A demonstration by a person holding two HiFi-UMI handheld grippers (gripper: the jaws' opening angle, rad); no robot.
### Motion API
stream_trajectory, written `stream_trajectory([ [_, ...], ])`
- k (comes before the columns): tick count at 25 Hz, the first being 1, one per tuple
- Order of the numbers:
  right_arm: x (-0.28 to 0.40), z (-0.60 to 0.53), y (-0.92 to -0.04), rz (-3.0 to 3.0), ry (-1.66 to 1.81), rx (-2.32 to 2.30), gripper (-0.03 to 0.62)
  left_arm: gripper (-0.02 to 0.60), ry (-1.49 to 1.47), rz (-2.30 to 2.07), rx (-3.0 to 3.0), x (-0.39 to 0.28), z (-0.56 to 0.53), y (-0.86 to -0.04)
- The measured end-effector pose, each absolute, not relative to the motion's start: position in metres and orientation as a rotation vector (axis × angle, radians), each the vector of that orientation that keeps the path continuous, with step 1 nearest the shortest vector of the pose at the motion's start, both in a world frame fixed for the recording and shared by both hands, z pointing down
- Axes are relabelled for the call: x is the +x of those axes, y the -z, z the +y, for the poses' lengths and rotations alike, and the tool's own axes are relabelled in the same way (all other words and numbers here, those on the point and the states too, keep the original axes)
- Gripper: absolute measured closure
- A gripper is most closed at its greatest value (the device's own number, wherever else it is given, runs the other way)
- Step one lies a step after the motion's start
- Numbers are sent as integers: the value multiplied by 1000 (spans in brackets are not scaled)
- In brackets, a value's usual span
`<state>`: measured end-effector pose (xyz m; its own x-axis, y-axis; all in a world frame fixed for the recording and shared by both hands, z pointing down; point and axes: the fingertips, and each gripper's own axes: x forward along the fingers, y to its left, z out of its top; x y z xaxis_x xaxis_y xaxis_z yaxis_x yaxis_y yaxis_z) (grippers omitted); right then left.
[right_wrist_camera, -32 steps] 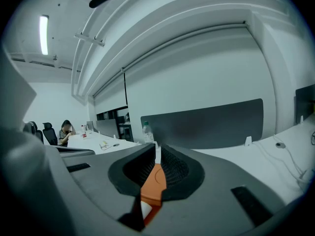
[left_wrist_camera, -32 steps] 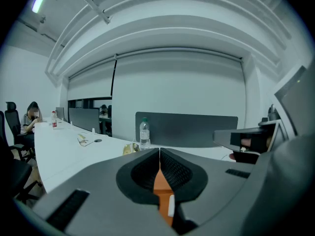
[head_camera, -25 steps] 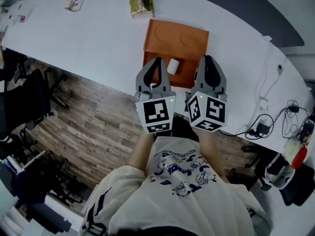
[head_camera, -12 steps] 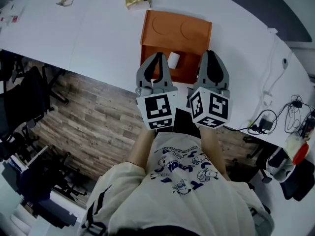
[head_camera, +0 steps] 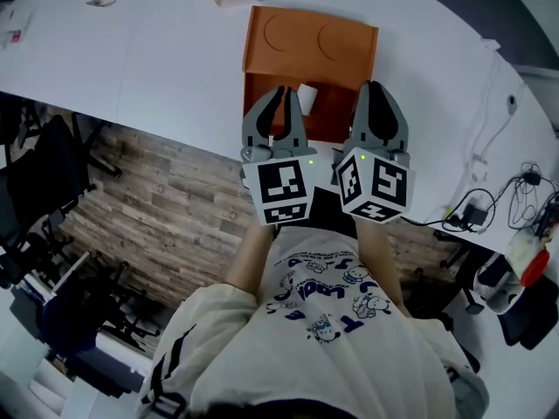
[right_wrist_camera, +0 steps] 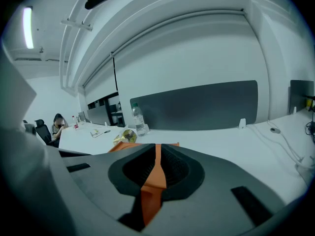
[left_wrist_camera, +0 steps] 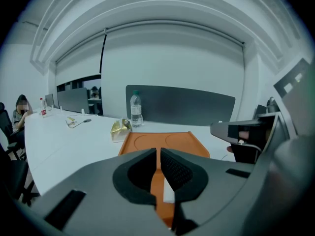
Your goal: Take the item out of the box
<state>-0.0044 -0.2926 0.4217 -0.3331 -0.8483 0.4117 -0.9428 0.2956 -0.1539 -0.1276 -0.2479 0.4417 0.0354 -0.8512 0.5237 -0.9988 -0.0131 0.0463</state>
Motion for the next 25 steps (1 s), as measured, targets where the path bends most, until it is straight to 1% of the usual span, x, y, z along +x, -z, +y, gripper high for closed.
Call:
stream_trajectory([
  [7,2,-294,-435,-2271,-575,1649,540,550,-558,-1793,1918,-119,-248,-458],
  [10,7,-296,-440,-2251,-587,1662,540,517,-570,-1766,1919,-114,-249,-463],
  [16,13,-299,-447,-2219,-606,1683,540,479,-609,-1721,1916,-109,-254,-474],
  [21,18,-302,-453,-2201,-622,1693,540,461,-659,-1665,1907,-103,-255,-488],
  [25,22,-303,-459,-2186,-633,1700,540,431,-702,-1615,1906,-98,-254,-499],
])
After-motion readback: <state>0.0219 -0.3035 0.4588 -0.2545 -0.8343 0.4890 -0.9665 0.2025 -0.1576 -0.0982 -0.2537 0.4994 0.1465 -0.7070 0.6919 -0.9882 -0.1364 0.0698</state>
